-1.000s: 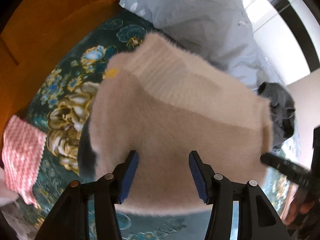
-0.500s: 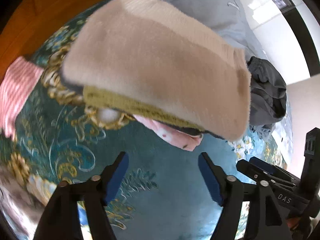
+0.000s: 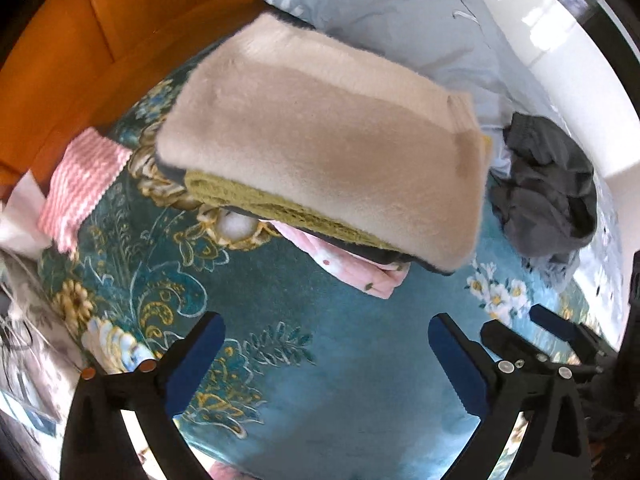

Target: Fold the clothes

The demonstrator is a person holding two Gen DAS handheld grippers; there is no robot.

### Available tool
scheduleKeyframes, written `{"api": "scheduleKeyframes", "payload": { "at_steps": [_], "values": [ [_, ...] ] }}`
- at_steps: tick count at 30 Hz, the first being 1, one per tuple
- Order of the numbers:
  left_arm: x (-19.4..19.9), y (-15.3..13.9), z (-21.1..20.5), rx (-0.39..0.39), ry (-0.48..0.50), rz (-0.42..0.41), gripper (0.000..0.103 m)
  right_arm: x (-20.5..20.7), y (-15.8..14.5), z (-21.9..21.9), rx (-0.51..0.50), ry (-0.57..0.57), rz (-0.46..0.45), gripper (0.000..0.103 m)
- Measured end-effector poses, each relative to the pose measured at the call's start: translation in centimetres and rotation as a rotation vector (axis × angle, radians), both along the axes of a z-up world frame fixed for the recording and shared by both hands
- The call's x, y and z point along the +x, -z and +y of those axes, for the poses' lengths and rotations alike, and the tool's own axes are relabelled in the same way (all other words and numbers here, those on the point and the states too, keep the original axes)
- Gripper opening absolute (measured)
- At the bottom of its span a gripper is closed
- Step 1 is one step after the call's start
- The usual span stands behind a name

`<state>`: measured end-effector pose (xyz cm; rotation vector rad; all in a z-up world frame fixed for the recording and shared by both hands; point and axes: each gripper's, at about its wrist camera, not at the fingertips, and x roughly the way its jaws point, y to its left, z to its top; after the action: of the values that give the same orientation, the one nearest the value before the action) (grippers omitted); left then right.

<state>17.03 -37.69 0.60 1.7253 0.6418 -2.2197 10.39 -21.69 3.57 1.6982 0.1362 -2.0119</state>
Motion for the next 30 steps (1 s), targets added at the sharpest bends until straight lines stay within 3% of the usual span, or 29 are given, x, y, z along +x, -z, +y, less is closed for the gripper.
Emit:
{"api": "scheduleKeyframes", "payload": {
  "at_steps": [5, 14, 19, 30],
  "values": [
    [-0.2, -0.1, 1.3, -0.12, -0.04, -0.008, 0.103, -0.6, 0.7, 0.4, -0.004, -0.045, 0.017, 0.103],
    [-1.0, 1.1, 3.5, -0.249, 0.013, -0.022, 0.103, -1.9, 1.8, 1.4, 0.019, -0.083, 0.052, 0.103],
    [-1.6, 2.1, 3.8, -0.25, 0.031, -0.042, 0.103, -2.3, 2.4, 1.0, 0.046, -0.125, 0.05, 0.103],
    [-1.3, 5.7, 1.9, -0.159, -0.025, -0.105, 0.103, -2.5, 4.0, -1.7, 0.128, -0.221, 0.033, 0.103]
  ]
}}
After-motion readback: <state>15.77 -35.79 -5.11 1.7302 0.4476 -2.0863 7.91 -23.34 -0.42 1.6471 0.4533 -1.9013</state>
